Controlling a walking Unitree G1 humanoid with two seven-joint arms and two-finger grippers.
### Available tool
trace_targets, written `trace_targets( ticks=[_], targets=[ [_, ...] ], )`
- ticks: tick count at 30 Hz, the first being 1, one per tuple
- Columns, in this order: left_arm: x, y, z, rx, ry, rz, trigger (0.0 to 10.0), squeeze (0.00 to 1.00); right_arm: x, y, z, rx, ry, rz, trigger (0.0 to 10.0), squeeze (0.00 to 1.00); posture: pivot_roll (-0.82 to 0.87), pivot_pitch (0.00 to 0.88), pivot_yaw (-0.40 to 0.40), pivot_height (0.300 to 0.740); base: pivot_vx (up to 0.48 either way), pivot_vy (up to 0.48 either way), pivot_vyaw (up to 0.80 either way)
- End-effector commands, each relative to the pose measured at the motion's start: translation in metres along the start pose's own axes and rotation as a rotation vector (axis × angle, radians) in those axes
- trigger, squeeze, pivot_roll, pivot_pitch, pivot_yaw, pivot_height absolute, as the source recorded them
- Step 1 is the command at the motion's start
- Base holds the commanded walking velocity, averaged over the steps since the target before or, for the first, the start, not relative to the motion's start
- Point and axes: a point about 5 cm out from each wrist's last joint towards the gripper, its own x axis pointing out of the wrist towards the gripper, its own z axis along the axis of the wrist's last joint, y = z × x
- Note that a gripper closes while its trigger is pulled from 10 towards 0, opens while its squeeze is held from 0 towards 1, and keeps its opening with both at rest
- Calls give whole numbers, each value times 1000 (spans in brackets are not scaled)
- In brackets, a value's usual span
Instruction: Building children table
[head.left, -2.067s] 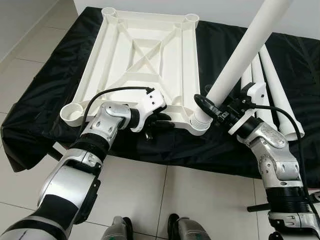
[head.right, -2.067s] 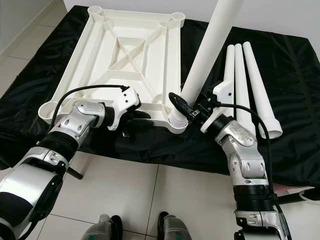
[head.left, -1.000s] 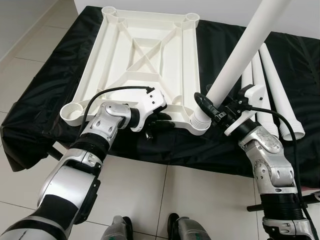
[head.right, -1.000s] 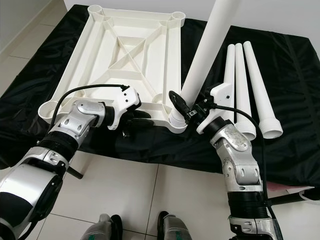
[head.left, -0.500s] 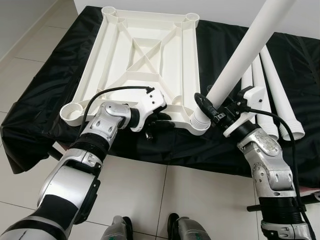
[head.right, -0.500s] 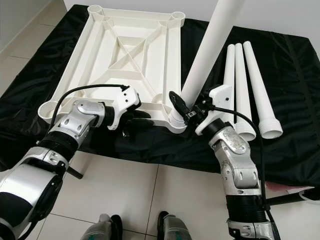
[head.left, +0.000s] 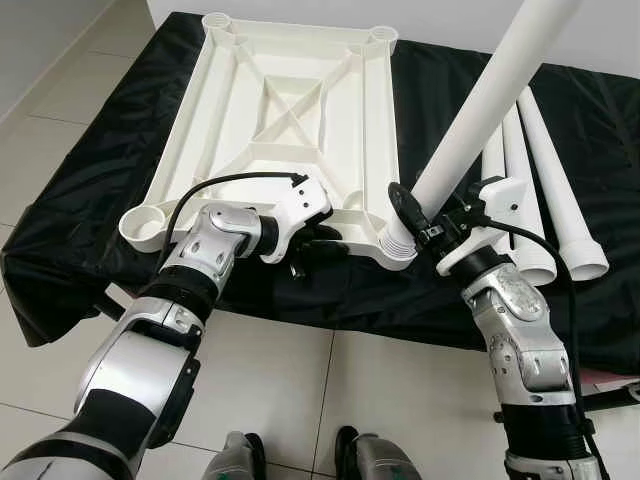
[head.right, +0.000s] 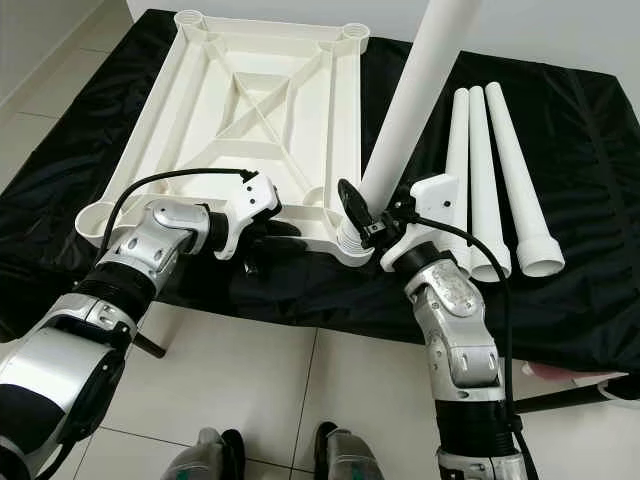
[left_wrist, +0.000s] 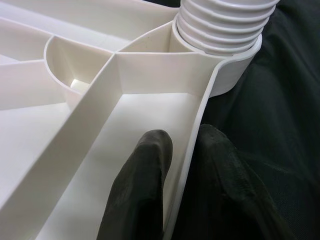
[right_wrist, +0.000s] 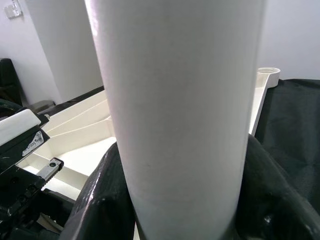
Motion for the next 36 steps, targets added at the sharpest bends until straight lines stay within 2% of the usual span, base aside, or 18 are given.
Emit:
trace_targets(
  ticks=[1,14,31,36],
  targets=[
    [0,4,0,-26,-24,87,10000,0,0,21,-21,78,85,69,10000,0,-66,219,5,740,0,0,0],
    [0,4,1,-24,-25,87,10000,0,1,23,-18,31,51,-75,10000,0,-66,217,5,740,0,0,0],
    [1,2,0,-25,-26,78,10000,0,2,25,-23,-15,81,-284,10000,0,-66,206,2,740,0,0,0],
    [1,2,0,-25,-26,77,10000,0,2,25,-23,-16,85,-297,10000,0,-66,205,2,740,0,0,0]
  ],
)
